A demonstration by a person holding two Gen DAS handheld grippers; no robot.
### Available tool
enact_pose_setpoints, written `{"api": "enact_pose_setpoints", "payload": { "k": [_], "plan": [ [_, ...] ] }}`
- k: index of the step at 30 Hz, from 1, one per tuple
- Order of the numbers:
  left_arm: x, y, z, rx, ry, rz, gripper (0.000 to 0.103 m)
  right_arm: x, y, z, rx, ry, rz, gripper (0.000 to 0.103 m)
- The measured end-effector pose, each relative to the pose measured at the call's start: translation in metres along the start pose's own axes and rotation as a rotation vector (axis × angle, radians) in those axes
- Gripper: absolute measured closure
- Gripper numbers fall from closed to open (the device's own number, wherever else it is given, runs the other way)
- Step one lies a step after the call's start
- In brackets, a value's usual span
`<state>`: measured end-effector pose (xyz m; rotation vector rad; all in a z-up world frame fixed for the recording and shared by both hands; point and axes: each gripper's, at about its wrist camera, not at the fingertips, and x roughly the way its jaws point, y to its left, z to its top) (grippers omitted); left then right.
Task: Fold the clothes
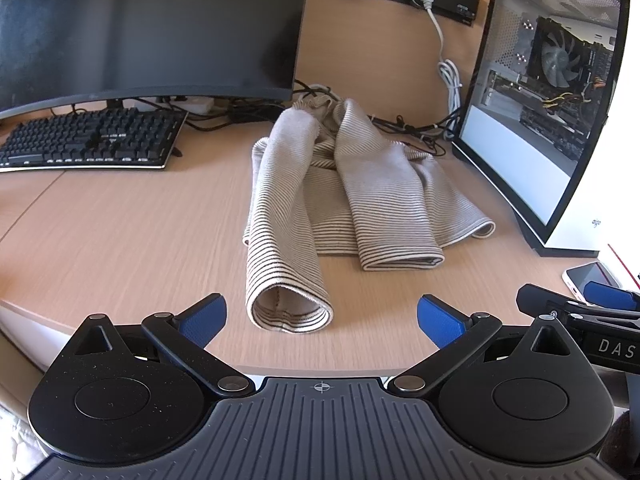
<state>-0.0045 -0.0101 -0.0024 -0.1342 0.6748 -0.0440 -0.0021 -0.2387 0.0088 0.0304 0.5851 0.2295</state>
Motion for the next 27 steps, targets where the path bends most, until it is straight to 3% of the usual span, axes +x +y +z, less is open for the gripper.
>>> {"api": "enact_pose_setpoints", "payload": {
  "k": [18,27],
  "plan": [
    [0.006,0.004,0.008,0.005,0.016,0.000,0.000,0.008,0.000,0.004,0.019,0.024,-0.002,0.000],
    [0.029,0.024,0.051,0.044,0.034,-0.011,0.000,0.034,0.016,0.026,0.071,0.022,-0.029,0.000]
  ]
}}
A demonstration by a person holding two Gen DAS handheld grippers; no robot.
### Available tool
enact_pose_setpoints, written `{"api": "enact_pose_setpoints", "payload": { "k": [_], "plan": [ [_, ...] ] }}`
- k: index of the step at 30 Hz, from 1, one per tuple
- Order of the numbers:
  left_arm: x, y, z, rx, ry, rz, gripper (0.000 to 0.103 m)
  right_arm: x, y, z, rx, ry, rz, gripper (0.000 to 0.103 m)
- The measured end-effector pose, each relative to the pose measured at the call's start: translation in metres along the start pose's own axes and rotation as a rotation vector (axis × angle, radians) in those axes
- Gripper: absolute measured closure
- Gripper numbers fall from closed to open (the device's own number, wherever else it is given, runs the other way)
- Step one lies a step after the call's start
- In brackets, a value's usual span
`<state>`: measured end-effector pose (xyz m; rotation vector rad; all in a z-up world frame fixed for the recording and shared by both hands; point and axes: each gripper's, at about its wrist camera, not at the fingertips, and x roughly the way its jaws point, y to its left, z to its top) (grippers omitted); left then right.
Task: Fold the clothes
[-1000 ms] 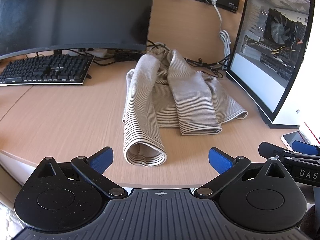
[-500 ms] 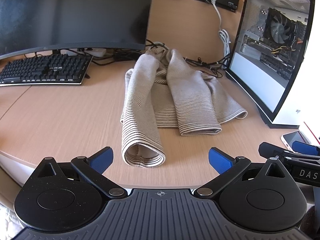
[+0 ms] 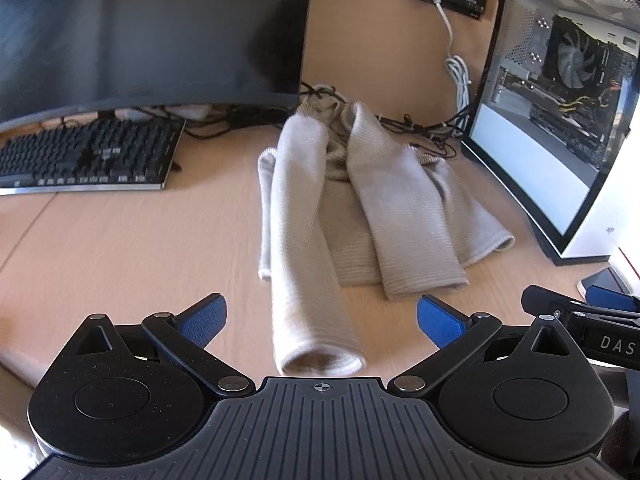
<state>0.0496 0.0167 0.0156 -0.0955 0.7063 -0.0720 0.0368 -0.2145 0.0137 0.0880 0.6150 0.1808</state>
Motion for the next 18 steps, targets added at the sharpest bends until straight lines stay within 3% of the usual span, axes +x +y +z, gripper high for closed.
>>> {"api": "enact_pose_setpoints", "payload": {
  "k": [5,11,18],
  "plan": [
    [0.017,0.016,0.027,0.020,-0.014,-0.037,0.000,0.012,0.012,0.015,0.053,0.002,0.007,0.000],
    [0.043,0.044,0.057,0.020,0.011,-0.093,0.000,0.038,0.017,0.026,0.243,0.099,0.088,0.000],
    [0.085,0.070,0.071,-0.006,0.112,-0.233,0.000,0.048,0.034,0.029,0.328,0.152,0.089,0.000]
  ]
}}
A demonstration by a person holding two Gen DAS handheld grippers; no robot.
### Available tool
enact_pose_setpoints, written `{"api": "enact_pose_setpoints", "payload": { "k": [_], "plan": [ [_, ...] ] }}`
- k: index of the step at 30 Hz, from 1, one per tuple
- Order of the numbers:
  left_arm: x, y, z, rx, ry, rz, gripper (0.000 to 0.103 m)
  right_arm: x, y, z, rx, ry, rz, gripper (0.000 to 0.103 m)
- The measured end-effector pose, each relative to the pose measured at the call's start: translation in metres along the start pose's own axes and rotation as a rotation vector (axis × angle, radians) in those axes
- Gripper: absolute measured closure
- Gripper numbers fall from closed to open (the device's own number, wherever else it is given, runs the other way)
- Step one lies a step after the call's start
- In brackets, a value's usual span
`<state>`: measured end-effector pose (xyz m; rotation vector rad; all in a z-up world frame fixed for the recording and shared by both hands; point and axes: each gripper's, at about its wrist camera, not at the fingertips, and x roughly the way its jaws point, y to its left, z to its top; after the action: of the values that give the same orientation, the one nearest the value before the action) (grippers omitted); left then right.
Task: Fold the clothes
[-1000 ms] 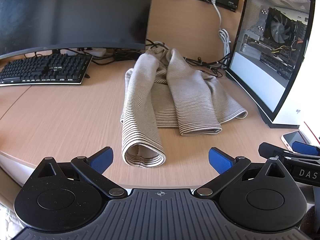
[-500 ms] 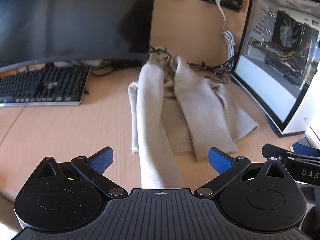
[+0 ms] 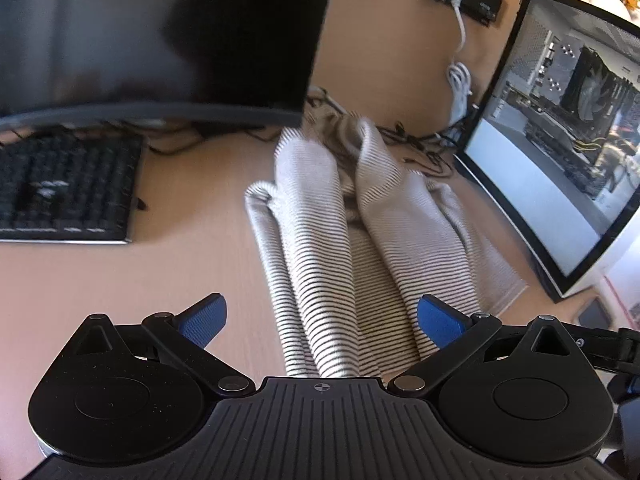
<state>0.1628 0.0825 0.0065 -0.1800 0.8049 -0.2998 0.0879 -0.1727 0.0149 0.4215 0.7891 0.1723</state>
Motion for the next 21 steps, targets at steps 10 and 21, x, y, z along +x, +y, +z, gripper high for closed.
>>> {"api": "enact_pose_setpoints", "payload": {
  "k": [10,21],
  "plan": [
    [0.069,-0.002,0.033,-0.035,0.060,-0.068,0.000,0.020,-0.004,0.031,-0.095,-0.013,-0.107,0.000],
    [0.088,-0.012,0.038,-0.028,0.112,0.034,0.000,0.126,0.005,0.100,-0.265,0.068,0.012,0.000]
  ]
}}
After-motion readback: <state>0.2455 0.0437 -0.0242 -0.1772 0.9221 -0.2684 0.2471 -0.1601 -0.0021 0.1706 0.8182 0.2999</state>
